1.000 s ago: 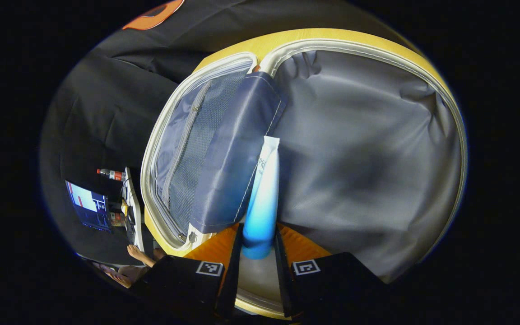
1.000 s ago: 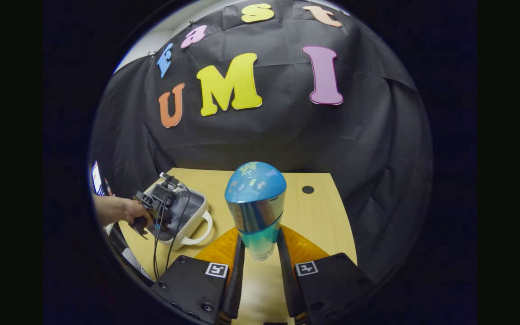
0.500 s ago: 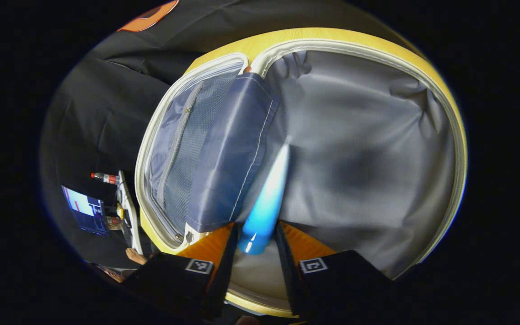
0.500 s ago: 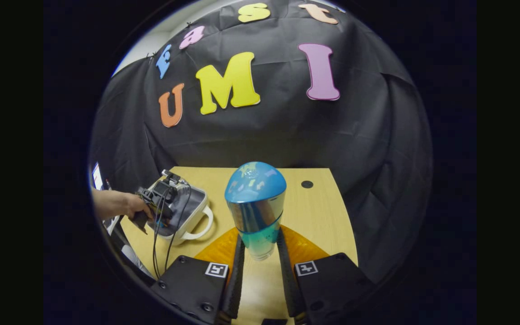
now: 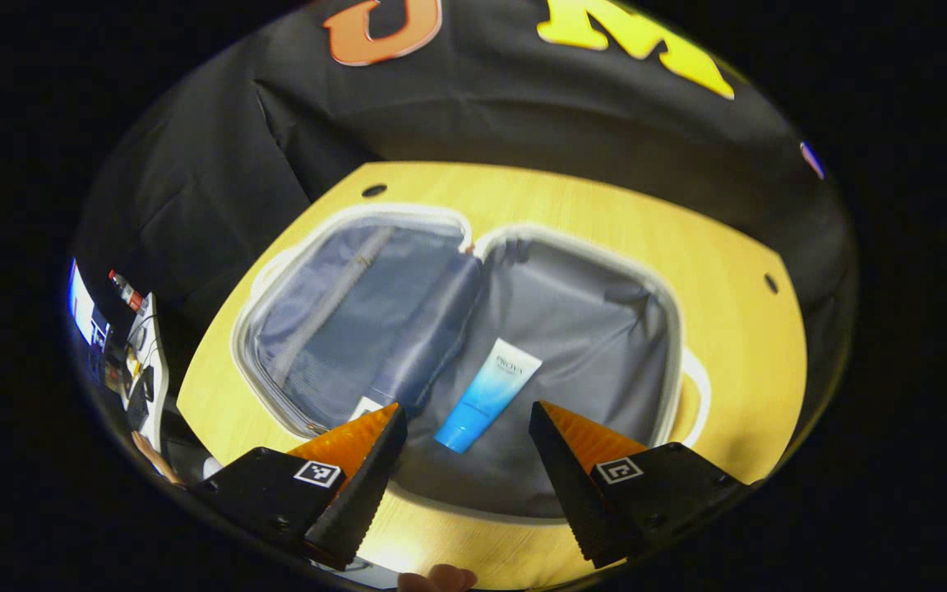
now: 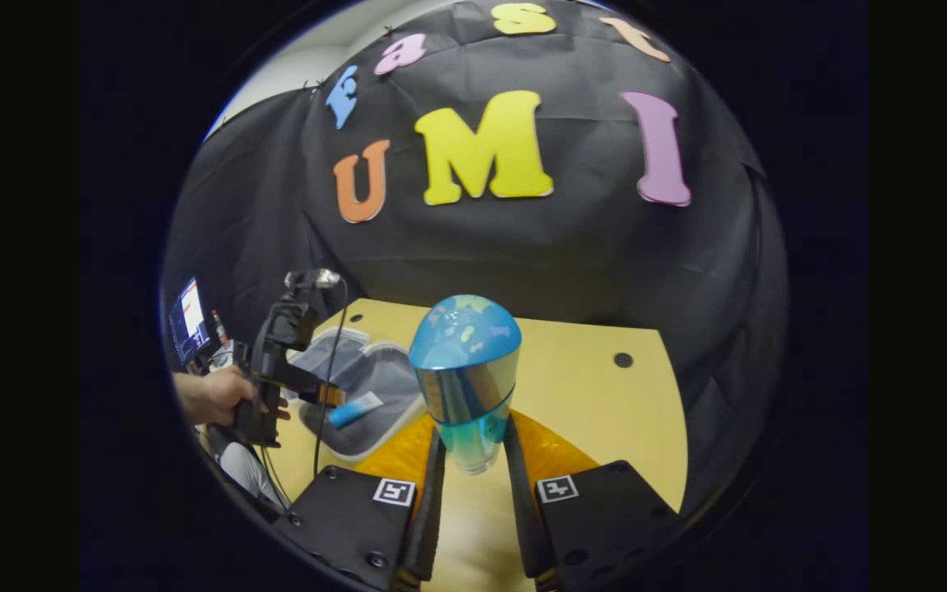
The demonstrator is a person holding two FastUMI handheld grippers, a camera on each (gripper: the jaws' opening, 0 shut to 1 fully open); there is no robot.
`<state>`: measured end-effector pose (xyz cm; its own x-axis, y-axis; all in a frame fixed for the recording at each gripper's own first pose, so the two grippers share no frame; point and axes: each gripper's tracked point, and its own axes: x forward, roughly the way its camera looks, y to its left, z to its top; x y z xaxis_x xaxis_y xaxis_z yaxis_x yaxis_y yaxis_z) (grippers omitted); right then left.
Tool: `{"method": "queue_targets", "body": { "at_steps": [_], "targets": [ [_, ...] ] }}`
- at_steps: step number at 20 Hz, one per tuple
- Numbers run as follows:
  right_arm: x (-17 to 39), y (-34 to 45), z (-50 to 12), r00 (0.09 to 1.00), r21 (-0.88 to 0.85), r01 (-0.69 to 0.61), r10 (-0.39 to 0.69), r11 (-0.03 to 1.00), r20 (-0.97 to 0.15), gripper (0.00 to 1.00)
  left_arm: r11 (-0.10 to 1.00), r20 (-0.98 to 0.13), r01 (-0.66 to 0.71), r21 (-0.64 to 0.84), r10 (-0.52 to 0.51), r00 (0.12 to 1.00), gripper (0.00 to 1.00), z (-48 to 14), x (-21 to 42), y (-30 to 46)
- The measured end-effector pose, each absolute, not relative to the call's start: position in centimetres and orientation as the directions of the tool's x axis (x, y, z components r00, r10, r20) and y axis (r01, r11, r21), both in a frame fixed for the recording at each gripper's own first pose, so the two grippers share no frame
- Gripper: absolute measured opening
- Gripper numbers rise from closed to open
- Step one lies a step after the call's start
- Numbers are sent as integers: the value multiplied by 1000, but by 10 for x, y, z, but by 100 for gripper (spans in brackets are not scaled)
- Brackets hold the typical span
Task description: First open the suitcase, pack the skin care products into it, and then close the suitcase.
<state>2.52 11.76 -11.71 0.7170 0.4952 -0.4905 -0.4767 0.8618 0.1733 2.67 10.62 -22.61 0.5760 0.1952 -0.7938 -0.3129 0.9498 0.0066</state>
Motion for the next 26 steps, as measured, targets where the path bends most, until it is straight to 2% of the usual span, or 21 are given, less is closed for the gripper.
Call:
{"method": "queue_targets", "body": {
  "at_steps": [3, 4, 6, 9, 10, 11, 14, 15, 16, 18, 26],
  "targets": [
    [27, 195, -127, 639, 229, -542, 574, 808, -512, 37, 953, -689, -297, -61, 175, 703, 97, -180, 3, 140],
    [24, 219, -137, 606, 244, -559, 591, 793, -532, 37, 953, -667, -297, -55, 186, 721, 100, -172, -10, 157],
    [19, 266, -162, 536, 285, -578, 619, 764, -574, 37, 954, -632, -296, -55, 196, 750, 97, -163, -34, 182],
    [6, 321, -216, 427, 329, -574, 617, 750, -661, 37, 942, -630, -323, -92, 197, 751, 97, -170, -74, 209],
    [2, 332, -234, 401, 340, -562, 608, 754, -685, 37, 937, -633, -334, -106, 195, 749, 100, -172, -85, 216],
    [-2, 339, -249, 376, 346, -547, 593, 763, -712, 37, 932, -637, -345, -113, 198, 745, 97, -176, -96, 223],
    [-13, 351, -281, 305, 391, -459, 555, 798, -774, 37, 919, -649, -372, -128, 206, 732, 97, -182, -117, 241],
    [-15, 352, -290, 292, 407, -421, 546, 811, -785, 37, 915, -652, -381, -131, 210, 729, 100, -184, -120, 247],
    [-15, 352, -296, 281, 416, -387, 535, 823, -797, 35, 912, -652, -386, -135, 211, 728, 97, -184, -123, 251],
    [-10, 357, -300, 283, 434, -337, 530, 835, -799, 37, 909, -646, -392, -140, 216, 732, 97, -182, -124, 260],
    [2, 365, -318, 298, 393, -283, 470, 875, -831, 37, 918, -637, -365, -156, 189, 748, 97, -179, -119, 262]
  ]
}}
